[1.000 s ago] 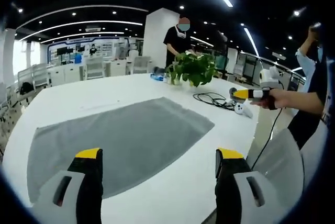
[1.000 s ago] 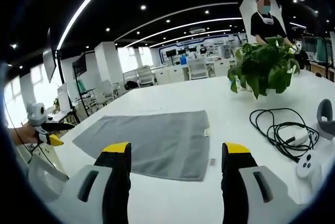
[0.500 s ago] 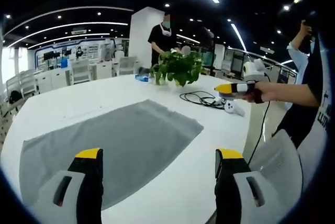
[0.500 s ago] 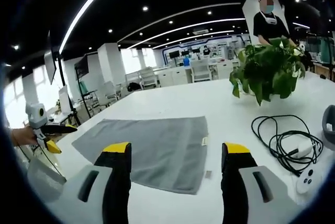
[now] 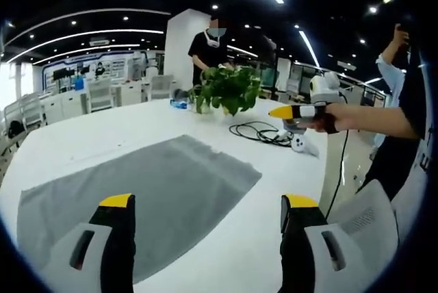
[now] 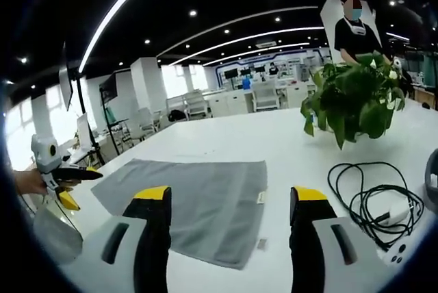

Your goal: Fold the towel on the table until its edges align and the towel forms a compact rectangular stack.

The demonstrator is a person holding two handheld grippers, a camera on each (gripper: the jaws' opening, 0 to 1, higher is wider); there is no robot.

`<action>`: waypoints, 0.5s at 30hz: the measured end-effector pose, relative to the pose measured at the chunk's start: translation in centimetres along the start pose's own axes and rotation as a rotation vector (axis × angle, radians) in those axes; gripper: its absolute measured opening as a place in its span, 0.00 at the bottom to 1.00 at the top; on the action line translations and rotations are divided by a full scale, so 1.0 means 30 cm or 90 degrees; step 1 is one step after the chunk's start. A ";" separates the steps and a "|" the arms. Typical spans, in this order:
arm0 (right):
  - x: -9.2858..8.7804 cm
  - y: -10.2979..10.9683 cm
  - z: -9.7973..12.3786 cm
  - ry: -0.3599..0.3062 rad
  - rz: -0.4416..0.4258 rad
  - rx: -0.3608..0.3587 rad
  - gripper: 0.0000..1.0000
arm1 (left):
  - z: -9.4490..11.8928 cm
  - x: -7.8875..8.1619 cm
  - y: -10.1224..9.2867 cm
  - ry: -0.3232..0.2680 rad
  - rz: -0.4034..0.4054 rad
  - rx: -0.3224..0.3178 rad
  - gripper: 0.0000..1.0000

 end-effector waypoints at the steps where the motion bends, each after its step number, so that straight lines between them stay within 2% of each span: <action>1: 0.001 -0.005 -0.003 0.001 0.000 0.000 0.71 | -0.008 0.004 -0.005 -0.001 0.001 -0.004 0.90; 15: 0.041 -0.054 -0.061 -0.002 0.004 0.010 0.70 | -0.138 0.015 -0.077 0.019 -0.047 -0.055 0.89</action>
Point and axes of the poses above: the point that each gripper's makers call its tool centre point, and the gripper's own axes: z roughly backward along the fingers, y roughly to its left, x roughly out of its top, the point moved 1 cm from there along z, roughly backward along the fingers, and after that the axes turned 3 degrees about x, right-handed, at the moved point
